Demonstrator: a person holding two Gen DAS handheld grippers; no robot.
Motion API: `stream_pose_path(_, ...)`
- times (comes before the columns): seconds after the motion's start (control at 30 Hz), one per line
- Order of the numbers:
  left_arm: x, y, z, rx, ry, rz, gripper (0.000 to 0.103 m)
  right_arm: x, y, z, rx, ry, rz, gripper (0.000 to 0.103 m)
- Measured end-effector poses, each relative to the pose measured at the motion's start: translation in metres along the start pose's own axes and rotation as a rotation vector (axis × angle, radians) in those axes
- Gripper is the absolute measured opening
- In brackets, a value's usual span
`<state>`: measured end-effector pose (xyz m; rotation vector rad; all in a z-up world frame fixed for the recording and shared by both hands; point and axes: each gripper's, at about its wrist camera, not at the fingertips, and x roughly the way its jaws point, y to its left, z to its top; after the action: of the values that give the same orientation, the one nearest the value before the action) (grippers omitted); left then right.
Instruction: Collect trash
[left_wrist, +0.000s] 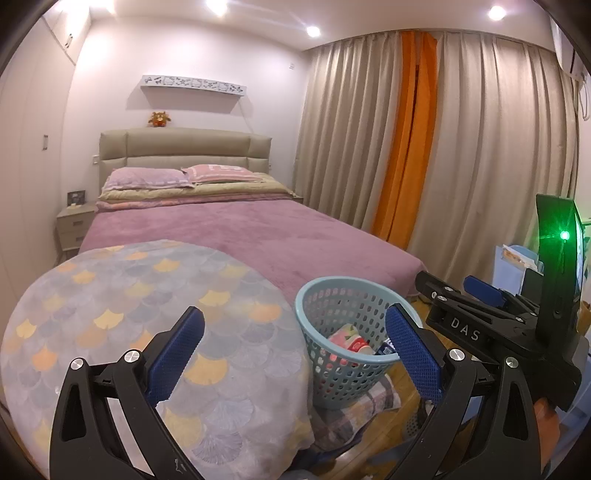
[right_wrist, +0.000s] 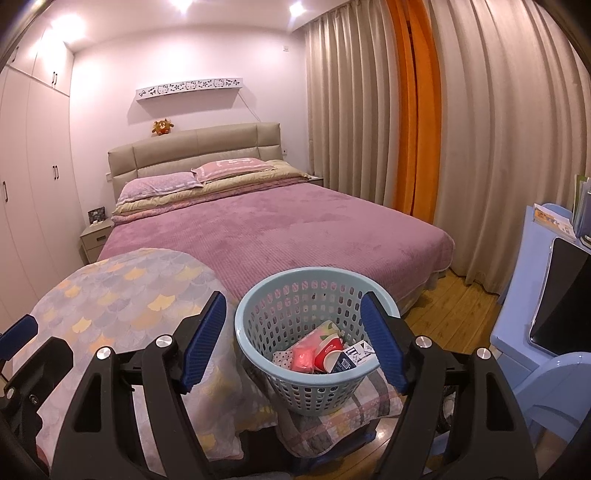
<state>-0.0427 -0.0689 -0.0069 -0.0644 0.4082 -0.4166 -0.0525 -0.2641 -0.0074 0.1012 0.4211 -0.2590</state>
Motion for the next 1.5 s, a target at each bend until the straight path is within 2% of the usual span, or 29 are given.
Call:
stream_pose_path(0.87,-0.0033,-0.0038,0.0024,-0.013,-0.008,0.014,0.095,-0.0016,-0.0003,-0.0011,0.0,0.002,0.0,0.073)
stream_pose_path(1.5,-0.0026,-0.0096,0.0017,0.016,-0.003,0.006,0.095,-0.0005,0.0038,0.0008,0.001,0.014,0.006,0.073)
